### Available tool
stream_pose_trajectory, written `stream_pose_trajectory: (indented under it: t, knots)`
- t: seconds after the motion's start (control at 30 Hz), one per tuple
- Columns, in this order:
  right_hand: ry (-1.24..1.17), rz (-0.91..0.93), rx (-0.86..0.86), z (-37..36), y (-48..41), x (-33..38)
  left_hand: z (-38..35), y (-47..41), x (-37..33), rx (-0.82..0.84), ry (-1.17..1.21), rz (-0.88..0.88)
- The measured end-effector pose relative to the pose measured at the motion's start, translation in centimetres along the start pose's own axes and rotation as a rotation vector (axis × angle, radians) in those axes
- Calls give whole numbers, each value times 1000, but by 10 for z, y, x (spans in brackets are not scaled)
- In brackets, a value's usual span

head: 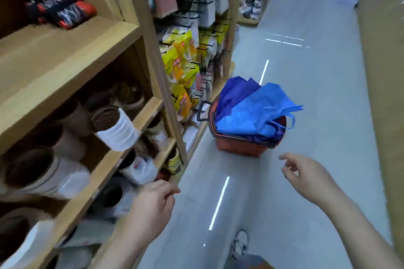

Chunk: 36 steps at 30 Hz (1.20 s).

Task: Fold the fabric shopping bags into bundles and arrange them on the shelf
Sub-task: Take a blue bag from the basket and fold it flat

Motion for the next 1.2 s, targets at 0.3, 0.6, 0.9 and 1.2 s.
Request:
stream_pose_trajectory:
  t: [0.3,0.6,0.9,1.2]
  knots:
    - [-480,-342,-77,13,-89,-122,-114,-162,-20,186,70,82]
    - [-622,-525,-29,-6,-229,-137,-185,-346,-9,219,148,92]
    - [-656,-775,61,-77,-393,-158,-352,-491,15,510,212,35]
    - [-594,-992,353,-208,-475,-219,-531,-519,7,967,-194,-318]
Point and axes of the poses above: each hand's wrist, its own y-axis away from the middle knuckle, its own z-axis out of the back of the hand, x = y × z, the point moved 6 cm from there along -y, towards the middle knuckle, and after that the axes turned 14 degrees about -z, right-handed, at the moved point
